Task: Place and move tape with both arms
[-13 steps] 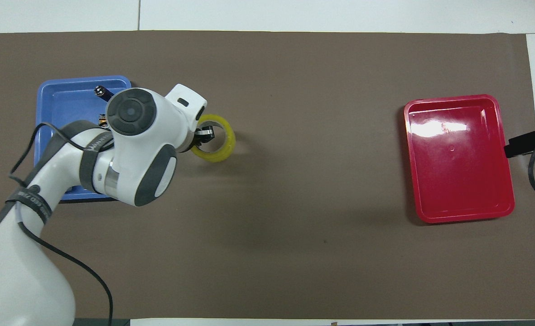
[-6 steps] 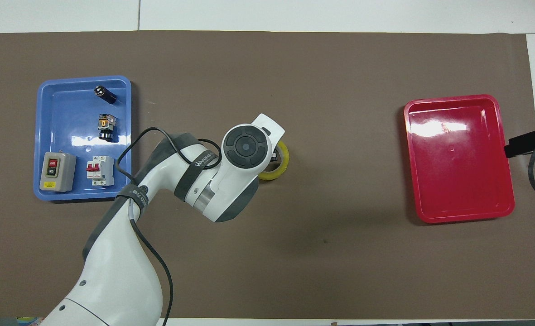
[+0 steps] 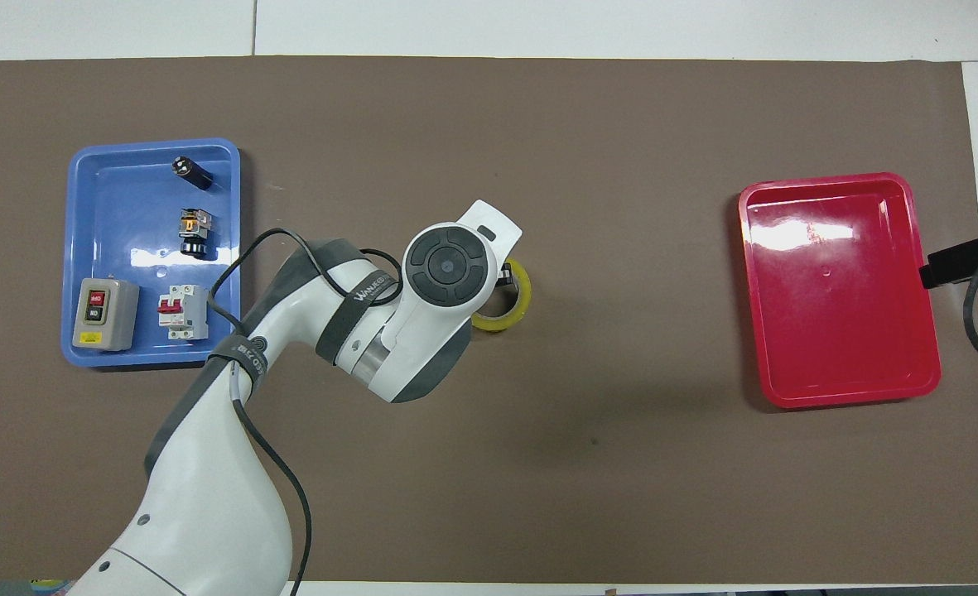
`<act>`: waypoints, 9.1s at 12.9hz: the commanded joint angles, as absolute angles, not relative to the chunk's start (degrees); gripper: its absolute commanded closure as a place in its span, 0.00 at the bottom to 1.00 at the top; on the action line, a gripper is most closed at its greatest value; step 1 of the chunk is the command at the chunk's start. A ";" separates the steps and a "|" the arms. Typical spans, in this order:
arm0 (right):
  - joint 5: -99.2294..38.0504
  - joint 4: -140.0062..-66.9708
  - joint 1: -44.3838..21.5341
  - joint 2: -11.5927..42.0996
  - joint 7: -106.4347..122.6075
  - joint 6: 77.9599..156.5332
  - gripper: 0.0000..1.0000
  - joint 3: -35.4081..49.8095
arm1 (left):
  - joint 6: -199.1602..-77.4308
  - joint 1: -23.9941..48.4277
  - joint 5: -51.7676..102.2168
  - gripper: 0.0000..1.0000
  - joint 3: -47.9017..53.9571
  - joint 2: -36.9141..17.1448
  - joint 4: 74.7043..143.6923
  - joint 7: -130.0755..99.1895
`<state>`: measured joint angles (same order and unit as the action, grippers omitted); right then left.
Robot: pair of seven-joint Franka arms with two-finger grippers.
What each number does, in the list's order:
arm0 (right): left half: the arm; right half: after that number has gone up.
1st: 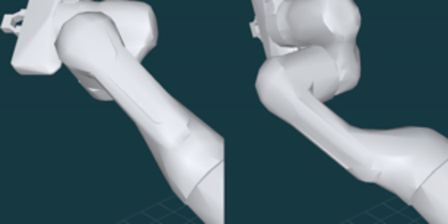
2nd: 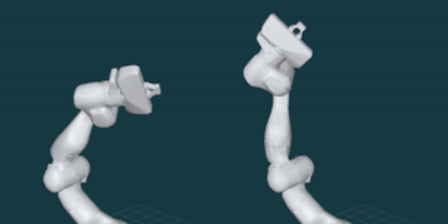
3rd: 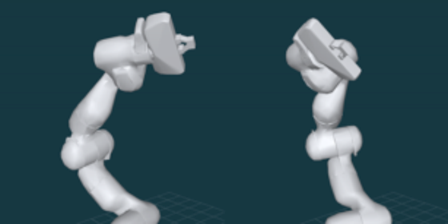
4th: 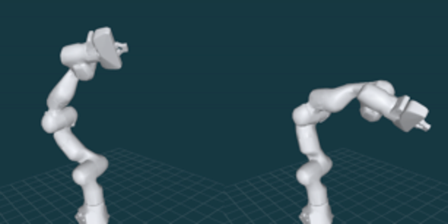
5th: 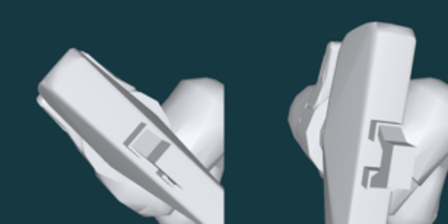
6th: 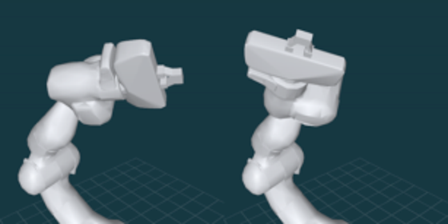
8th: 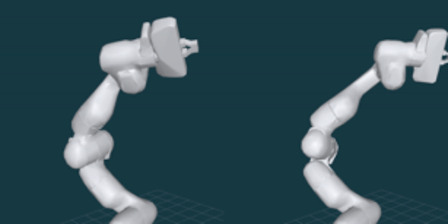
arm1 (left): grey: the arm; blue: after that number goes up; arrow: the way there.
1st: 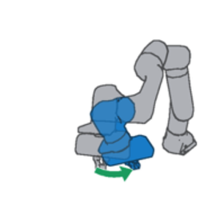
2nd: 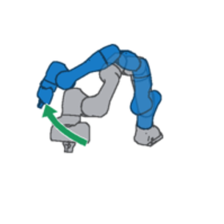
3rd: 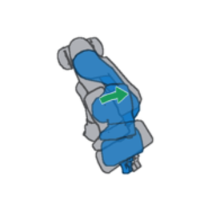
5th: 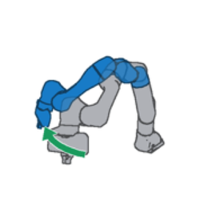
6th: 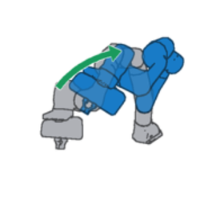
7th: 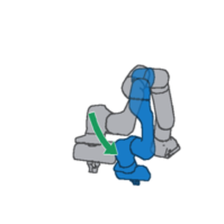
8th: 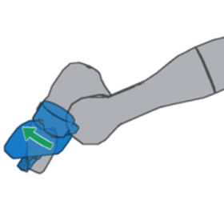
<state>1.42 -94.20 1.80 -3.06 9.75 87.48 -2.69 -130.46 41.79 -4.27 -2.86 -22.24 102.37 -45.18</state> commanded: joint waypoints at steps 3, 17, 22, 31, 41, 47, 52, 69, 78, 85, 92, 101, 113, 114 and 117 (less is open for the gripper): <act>-3.31 -94.04 1.23 -2.81 9.07 90.25 0.00 -1.85 | -123.50 34.65 -5.54 0.00 -2.90 -7.58 109.68 -43.61; 3.34 -93.77 -30.59 26.98 -32.43 127.44 0.06 -0.97 | -96.35 3.00 2.11 0.00 -3.60 0.35 96.70 2.09; 2.46 -98.61 -30.94 25.67 -33.13 129.20 0.15 0.61 | -87.56 1.85 2.11 0.00 -3.87 1.05 91.93 3.78; 2.20 -103.45 -30.85 24.08 -32.78 130.17 0.58 1.49 | -86.48 2.46 2.11 0.00 -3.43 2.82 93.52 3.43; 0.35 -95.09 -8.39 16.01 -0.51 106.02 1.00 0.97 | -89.21 2.64 0.44 0.00 -3.25 3.34 93.51 6.68; 0.44 -109.83 11.50 11.43 24.58 118.79 1.00 0.88 | -88.77 2.81 -1.41 0.00 -3.08 3.69 93.87 4.22; 0.44 -119.70 13.62 9.93 29.97 130.42 1.00 0.79 | -88.33 2.81 -1.05 0.00 -2.90 3.78 93.87 4.57; 1.14 -91.79 9.58 5.54 22.15 94.25 0.00 1.76 | -88.33 2.37 -1.05 0.00 -2.99 3.78 93.87 4.57; 1.23 -90.97 7.73 -1.32 13.19 81.65 0.00 1.58 | -88.33 2.37 -1.05 0.00 -3.08 3.78 93.87 4.57; 1.32 -92.37 5.45 -2.55 11.34 79.90 0.00 0.88 | -88.42 2.37 -1.05 0.00 -2.99 3.78 93.87 4.57; 2.20 -93.52 5.72 -3.60 11.43 81.38 0.00 0.62 | -88.42 2.37 -1.06 0.00 -2.99 3.78 93.87 4.57; 0.44 -92.37 5.37 -2.72 10.20 84.90 0.00 1.05 | -88.42 2.37 -1.05 0.00 -2.99 3.78 93.87 4.57; 0.53 -92.46 2.99 -2.72 4.66 86.04 0.00 1.49 | -88.33 2.37 -1.06 0.00 -2.99 3.78 93.87 4.57; 0.44 -92.46 3.16 -2.72 4.66 86.65 0.00 1.49 | -88.33 2.37 -1.05 0.00 -2.99 3.78 93.87 4.57; 0.44 -92.46 3.34 -2.72 4.66 86.66 0.00 1.49 | -88.33 2.37 -1.05 0.00 -2.99 3.78 93.87 4.57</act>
